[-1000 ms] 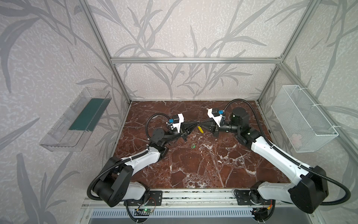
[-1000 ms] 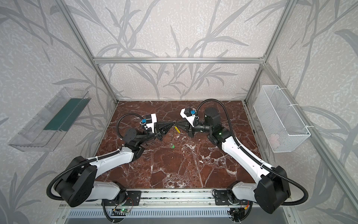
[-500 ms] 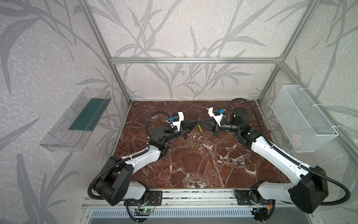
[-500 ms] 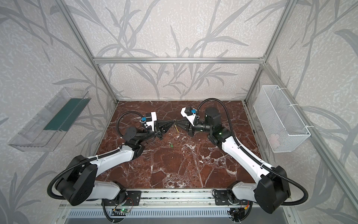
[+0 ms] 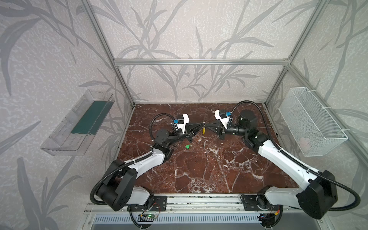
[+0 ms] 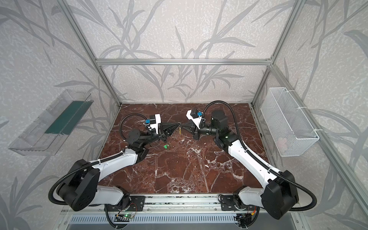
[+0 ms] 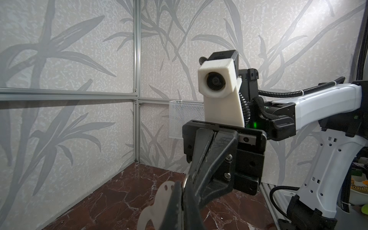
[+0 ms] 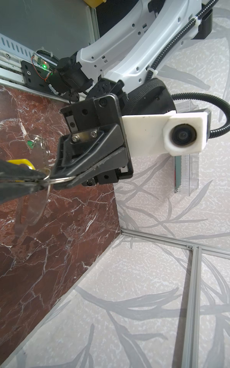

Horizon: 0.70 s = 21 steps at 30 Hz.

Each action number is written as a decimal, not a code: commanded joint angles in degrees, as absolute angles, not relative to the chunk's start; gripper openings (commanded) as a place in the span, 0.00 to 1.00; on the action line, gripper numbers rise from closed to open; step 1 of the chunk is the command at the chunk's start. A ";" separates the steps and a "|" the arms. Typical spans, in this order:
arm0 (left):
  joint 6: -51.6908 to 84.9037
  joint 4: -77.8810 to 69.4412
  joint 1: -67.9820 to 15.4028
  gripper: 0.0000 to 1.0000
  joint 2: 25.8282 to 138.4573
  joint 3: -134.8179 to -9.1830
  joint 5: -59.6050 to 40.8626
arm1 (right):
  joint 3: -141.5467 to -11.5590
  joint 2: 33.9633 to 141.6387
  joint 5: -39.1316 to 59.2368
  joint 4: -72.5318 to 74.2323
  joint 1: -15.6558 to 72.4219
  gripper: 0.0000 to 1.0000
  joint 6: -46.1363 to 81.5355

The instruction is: Put the keys on the keyring

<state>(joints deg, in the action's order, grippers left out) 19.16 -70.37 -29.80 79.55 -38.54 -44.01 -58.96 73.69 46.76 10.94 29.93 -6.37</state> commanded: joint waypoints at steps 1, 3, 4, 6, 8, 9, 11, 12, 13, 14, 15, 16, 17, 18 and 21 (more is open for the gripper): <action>19.51 -66.87 -30.91 0.00 79.85 -39.75 -46.65 | -59.48 73.30 48.16 15.03 30.85 0.00 -6.42; 18.66 -66.00 -30.86 0.01 79.16 -39.43 -45.82 | -59.61 73.48 47.94 14.10 30.69 0.00 -6.77; 18.27 -65.49 -30.89 0.03 78.82 -39.22 -45.02 | -59.72 73.56 47.97 13.46 30.76 0.00 -7.17; 17.70 -65.09 -30.92 0.08 78.08 -38.70 -43.96 | -59.72 73.65 47.99 12.47 30.73 0.00 -7.72; 17.41 -64.80 -30.93 0.13 77.47 -38.41 -43.43 | -59.88 73.82 47.77 11.48 30.67 0.00 -8.33; 17.28 -64.64 -30.91 0.14 77.18 -38.32 -43.30 | -60.00 73.91 47.72 10.91 30.70 0.00 -8.70; 17.06 -64.48 -30.93 0.16 76.74 -38.23 -43.05 | -60.10 74.22 47.68 9.90 30.67 0.00 -9.27; 16.97 -64.28 -30.88 0.16 76.60 -38.23 -42.95 | -60.28 74.35 47.76 9.53 30.71 0.00 -9.47; 16.92 -64.25 -30.85 0.16 76.56 -38.16 -42.93 | -60.27 74.40 48.02 9.35 30.68 0.00 -9.65; 16.98 -64.25 -30.88 0.16 76.55 -38.14 -42.90 | -60.29 74.57 48.13 9.18 30.67 0.00 -9.75; 16.96 -64.25 -30.87 0.16 76.44 -38.10 -42.86 | -60.22 74.62 48.15 8.99 30.64 0.00 -9.79; 16.88 -64.25 -30.88 0.16 76.39 -38.07 -42.85 | -60.24 74.68 48.21 8.93 30.63 0.00 -9.97; 16.92 -64.25 -30.84 0.16 76.31 -38.06 -42.80 | -60.25 74.74 48.34 8.67 30.63 0.00 -10.15; 16.79 -64.17 -30.84 0.16 76.16 -37.93 -42.79 | -60.29 74.82 48.34 8.47 30.66 0.00 -10.37; 15.83 -62.72 -30.85 0.16 74.90 -37.64 -42.46 | -60.48 74.97 47.56 6.78 30.67 0.00 -11.59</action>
